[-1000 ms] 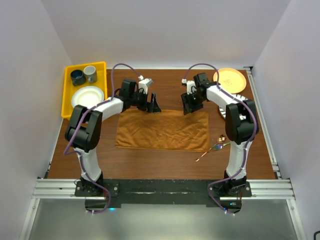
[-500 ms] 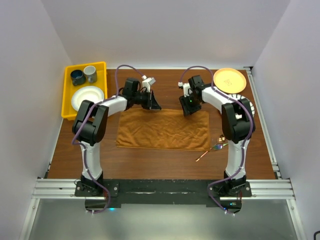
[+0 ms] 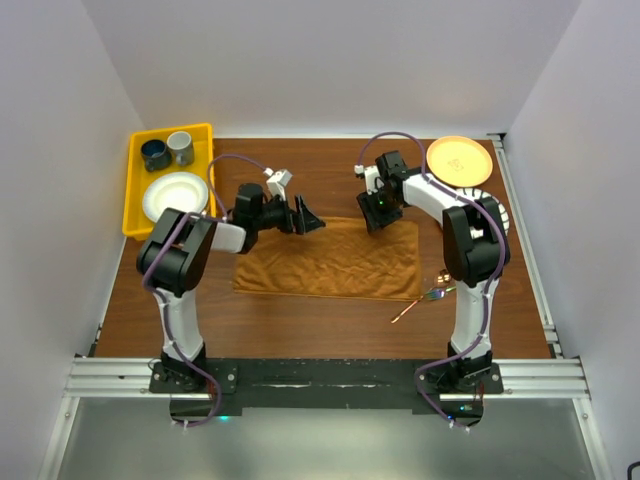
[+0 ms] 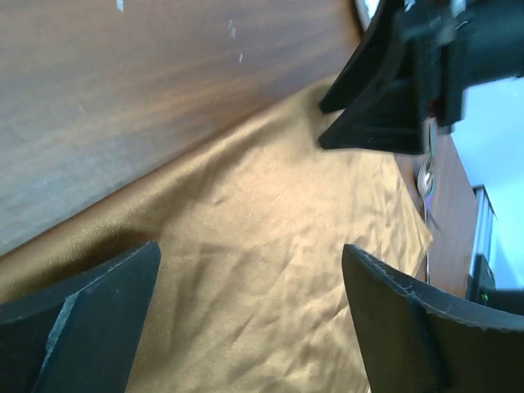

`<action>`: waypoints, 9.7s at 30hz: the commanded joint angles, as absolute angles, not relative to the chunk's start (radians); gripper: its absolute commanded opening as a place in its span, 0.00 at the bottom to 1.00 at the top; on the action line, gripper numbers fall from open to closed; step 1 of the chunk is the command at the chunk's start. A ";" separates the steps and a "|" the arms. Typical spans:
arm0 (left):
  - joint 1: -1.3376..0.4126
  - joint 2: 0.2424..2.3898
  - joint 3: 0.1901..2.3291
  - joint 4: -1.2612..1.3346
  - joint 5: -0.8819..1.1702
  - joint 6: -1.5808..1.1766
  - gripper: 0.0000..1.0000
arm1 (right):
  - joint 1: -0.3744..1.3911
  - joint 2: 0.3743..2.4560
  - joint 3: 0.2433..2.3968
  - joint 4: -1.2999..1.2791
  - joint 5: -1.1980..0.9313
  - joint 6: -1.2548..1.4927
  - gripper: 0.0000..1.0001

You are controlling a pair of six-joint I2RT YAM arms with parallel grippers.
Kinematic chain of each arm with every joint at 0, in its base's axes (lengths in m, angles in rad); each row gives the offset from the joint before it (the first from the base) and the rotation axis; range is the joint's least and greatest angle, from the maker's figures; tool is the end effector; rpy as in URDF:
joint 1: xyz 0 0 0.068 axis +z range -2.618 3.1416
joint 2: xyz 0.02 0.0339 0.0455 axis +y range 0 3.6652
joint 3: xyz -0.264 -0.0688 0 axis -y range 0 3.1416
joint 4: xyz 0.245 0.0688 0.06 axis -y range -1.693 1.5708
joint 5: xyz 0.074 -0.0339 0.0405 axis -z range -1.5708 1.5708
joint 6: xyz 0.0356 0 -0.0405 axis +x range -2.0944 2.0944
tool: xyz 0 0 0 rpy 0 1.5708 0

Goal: Fold the napkin into a case and place the utensils inside
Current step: Smooth out the rectangle-folded napkin at the center of the board.

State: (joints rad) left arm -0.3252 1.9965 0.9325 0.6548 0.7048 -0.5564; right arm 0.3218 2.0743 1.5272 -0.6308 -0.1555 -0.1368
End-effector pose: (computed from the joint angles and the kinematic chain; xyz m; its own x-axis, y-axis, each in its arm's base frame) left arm 0.3652 -0.1475 0.1286 -0.7462 -0.1730 -0.6429 0.4858 0.5188 -0.7034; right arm 0.4058 0.1411 0.1677 -0.8179 -0.4147 -0.3988 -0.4848 0.8700 0.0895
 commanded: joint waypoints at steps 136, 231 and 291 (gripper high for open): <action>-0.275 1.608 1.244 -0.390 0.399 0.360 0.84 | 0.319 1.996 1.674 -0.825 -0.101 -0.310 0.67; 0.011 1.365 0.752 -0.589 0.595 1.243 0.41 | 0.213 1.799 1.186 -0.824 -0.103 -0.195 0.19; 0.018 1.404 0.795 -0.672 0.571 1.364 0.44 | 0.212 1.763 1.239 -0.902 -0.083 -0.192 0.00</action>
State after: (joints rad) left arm 0.0154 1.3930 0.7673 -0.6224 0.5545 1.2774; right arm 0.2146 1.7908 1.2137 -0.8871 -0.0956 -0.1799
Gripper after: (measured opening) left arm 0.441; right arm 0.010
